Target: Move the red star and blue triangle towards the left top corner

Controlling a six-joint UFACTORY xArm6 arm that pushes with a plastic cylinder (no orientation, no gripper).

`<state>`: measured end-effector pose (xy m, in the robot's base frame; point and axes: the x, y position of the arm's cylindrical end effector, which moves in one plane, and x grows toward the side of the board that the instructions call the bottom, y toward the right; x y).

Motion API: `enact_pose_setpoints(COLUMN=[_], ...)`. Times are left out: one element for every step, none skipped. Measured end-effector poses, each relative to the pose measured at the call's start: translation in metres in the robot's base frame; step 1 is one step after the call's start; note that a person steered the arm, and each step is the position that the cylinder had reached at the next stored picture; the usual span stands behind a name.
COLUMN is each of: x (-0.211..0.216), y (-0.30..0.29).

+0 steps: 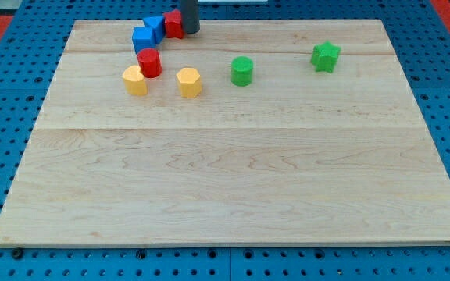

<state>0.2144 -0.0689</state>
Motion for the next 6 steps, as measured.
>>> enact_pose_setpoints(x=[0.007, -0.02, -0.022, -0.021, 0.002, 0.017], y=[0.016, 0.028, 0.023, -0.016, -0.045, -0.05])
